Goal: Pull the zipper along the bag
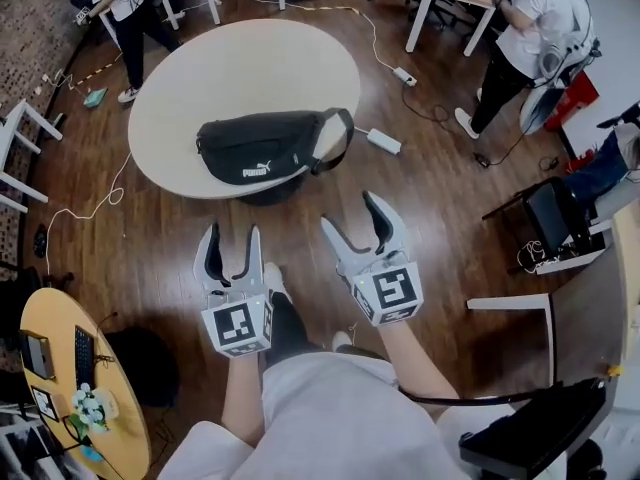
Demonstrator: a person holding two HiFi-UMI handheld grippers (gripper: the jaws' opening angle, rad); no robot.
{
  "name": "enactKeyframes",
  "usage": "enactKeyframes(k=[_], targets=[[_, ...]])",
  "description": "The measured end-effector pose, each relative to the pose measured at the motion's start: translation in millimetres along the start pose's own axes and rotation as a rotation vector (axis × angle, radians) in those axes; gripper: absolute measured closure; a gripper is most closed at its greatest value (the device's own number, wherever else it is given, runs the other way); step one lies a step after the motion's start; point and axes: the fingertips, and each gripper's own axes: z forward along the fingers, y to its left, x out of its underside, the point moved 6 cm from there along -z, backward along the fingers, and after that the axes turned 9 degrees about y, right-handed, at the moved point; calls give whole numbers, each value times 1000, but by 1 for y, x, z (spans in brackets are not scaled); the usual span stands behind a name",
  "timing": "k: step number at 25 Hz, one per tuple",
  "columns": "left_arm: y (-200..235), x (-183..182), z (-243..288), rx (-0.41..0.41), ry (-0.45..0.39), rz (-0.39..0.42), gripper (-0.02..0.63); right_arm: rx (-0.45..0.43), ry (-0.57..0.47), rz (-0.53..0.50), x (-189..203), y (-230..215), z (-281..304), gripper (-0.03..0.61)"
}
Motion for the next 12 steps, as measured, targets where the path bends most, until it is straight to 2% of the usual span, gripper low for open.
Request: enactKeyframes(k=[5, 8, 12], targets=[[-30, 18, -61, -44, 66, -12, 302, 6, 43, 13, 19, 16, -58, 273], [-33, 7, -81, -67, 46, -2, 295, 27, 38, 1, 8, 25, -75, 273], [-30, -9, -91, -53, 13, 5, 288, 71, 11, -19, -7, 28, -84, 275]])
